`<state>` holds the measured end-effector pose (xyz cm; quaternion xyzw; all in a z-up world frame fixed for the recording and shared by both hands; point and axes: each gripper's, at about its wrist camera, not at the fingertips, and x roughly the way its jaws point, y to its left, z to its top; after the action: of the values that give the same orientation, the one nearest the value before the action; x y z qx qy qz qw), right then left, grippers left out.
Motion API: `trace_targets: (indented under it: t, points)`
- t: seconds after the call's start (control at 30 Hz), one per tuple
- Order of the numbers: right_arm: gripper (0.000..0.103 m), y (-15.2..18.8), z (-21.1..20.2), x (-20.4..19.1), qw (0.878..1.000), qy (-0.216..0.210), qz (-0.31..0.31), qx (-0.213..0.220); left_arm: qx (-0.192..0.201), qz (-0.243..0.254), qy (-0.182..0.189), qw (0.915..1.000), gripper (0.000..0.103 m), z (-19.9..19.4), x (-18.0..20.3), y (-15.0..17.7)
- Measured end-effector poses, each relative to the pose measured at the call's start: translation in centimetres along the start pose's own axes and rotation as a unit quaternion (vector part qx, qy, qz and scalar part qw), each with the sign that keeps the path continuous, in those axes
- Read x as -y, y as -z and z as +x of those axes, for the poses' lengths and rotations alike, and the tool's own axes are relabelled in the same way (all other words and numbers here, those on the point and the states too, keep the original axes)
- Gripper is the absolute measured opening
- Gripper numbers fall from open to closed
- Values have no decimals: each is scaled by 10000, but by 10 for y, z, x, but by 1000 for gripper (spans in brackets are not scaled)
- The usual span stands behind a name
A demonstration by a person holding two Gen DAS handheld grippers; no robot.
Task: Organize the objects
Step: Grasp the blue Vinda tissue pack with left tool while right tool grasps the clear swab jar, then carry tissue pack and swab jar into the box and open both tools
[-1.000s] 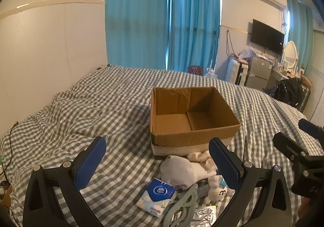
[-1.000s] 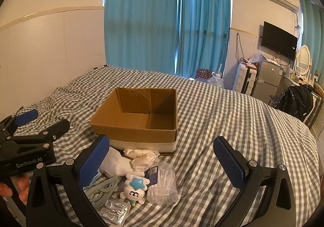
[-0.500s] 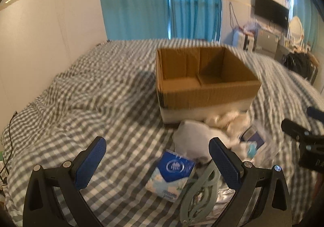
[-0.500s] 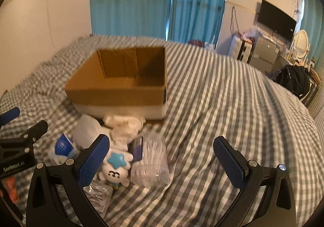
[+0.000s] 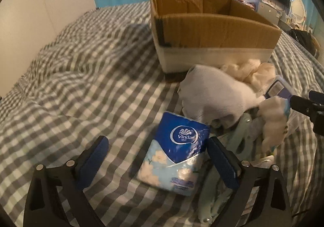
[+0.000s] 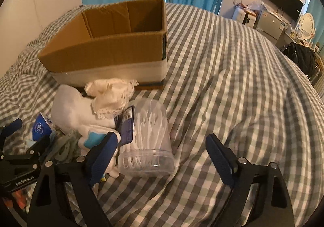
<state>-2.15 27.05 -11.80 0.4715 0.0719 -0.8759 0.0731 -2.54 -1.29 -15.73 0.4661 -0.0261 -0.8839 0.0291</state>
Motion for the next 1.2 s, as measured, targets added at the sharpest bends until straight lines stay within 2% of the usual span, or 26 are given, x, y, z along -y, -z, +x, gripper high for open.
trace_targets:
  t: [0.13,0.23,0.3,0.33,0.37,0.4,0.43,0.57,0.87,1.03,1.2]
  points:
    - [83,2,9,4,9996,-161,149,-204,-132,-20,215,9997,90,5,0,3]
    - [81,3,14,8,9986,-328,277,-311,-152,87,332,9993,77,8,5,4]
    - [81,4,21,6,9983,-353,255,-399,-148,189,425,9988,63,8,10,5]
    - [76,5,25,5,9980,-372,242,-445,-137,230,453,9986,59,7,12,6]
    - [73,6,29,3,9976,-417,226,-509,-119,271,451,9985,59,6,14,6]
    - [65,8,33,2,9970,-490,210,-558,-91,306,425,9986,58,5,15,7]
    - [64,9,34,1,9969,-526,200,-557,-78,313,428,9986,57,4,15,7]
    - [63,13,23,-3,9987,-345,55,-379,-27,209,467,9987,54,-4,11,7]
    - [63,12,-29,-1,9984,-441,111,332,378,64,514,9979,53,-43,2,-1]
    - [63,-8,-58,-13,9962,-529,-39,691,734,24,650,9952,53,-69,-2,-21]
    - [63,-25,-101,-18,9913,-607,-171,1158,1147,-20,917,9892,53,-102,-4,-55]
